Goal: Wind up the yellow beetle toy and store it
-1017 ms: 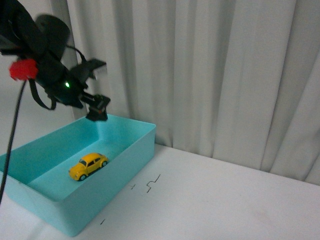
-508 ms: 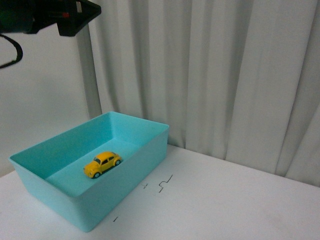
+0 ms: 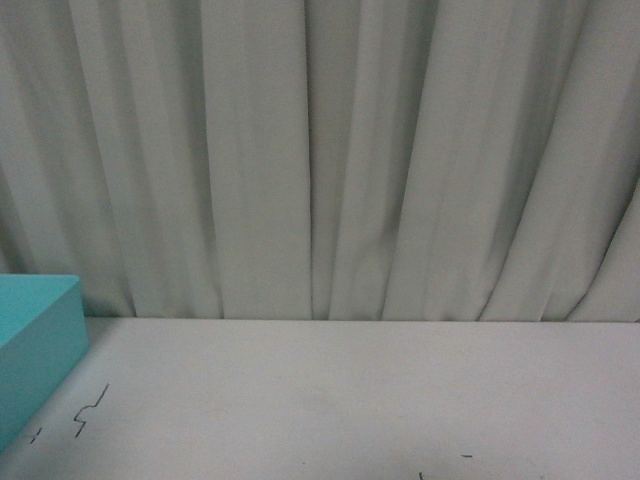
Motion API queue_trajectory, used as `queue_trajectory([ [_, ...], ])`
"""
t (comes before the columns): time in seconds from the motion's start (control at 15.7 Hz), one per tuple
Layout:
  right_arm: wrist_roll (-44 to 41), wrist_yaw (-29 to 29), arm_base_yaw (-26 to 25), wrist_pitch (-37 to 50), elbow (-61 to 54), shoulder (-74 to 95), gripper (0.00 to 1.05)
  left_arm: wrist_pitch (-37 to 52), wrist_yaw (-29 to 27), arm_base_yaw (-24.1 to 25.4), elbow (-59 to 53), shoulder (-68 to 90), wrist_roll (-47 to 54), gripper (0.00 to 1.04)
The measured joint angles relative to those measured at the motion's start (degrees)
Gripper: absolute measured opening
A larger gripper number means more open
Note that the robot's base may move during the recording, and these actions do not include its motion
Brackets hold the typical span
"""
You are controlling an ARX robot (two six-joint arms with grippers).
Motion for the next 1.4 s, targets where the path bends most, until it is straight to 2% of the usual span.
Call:
queue_trajectory([
  [0.19,0.0,0.0,0.0,0.0,0.0,0.0,0.98,-2.8,-2.6,-3.0,-3.3,-6.6,0.0,0.02],
  [0.25,0.0,0.0,0.0,0.0,0.0,0.0,0.98,-4.0,-6.8,-5.9,-4.2,-8.3,-0.1,0.02],
  [0.32,0.0,0.0,0.0,0.0,0.0,0.0,0.98,-5.1,-7.6,-8.6,-5.0,-10.5,-0.1,0.02],
  [0.57,0.0,0.0,0.0,0.0,0.0,0.0,0.98,-9.8,-8.4,-8.3,-6.7,-17.2,-0.1,0.02],
  [0.64,0.0,0.0,0.0,0.0,0.0,0.0,0.98,-7.5,-8.4,-8.3,-8.2,-18.3,-0.1,0.02],
  [0.89,0.0,0.0,0.0,0.0,0.0,0.0,0.98,-14.5,-8.4,-8.3,-8.6,-24.6,-0.1,0.02],
  [1.33,0.0,0.0,0.0,0.0,0.0,0.0,0.98,-21.5,-8.4,-8.3,-8.6,-31.5,-0.1,0.02],
  [1.4,0.0,0.0,0.0,0.0,0.0,0.0,0.98,-25.4,-8.4,-8.3,-8.4,-34.2,-0.1,0.02],
])
